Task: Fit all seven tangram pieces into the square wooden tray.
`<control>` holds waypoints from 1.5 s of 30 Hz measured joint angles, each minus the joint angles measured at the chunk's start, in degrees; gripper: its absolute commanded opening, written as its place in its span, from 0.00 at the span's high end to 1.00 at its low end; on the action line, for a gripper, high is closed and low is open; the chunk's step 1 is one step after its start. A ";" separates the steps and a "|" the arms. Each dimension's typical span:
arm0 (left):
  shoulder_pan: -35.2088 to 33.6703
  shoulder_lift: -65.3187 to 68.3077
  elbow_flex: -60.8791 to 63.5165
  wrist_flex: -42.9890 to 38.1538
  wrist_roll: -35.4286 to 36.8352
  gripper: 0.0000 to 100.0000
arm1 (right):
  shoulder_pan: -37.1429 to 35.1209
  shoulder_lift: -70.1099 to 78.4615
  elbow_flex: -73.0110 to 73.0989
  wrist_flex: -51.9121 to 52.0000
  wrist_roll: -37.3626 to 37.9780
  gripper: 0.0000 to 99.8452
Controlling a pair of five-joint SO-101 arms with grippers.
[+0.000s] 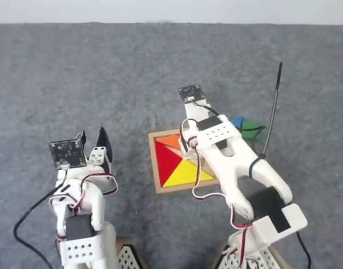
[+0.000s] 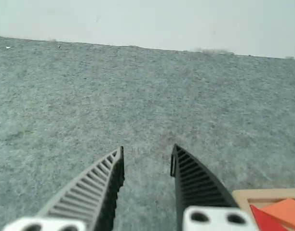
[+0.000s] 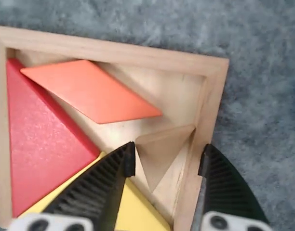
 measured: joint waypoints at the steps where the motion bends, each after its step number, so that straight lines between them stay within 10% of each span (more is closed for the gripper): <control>1: 0.00 0.00 0.00 0.00 0.00 0.85 | 0.00 -0.44 0.00 0.09 0.00 0.80; 45: 1.67 0.00 0.00 0.88 -0.35 0.85 | -3.16 2.81 -2.55 0.35 -9.23 0.80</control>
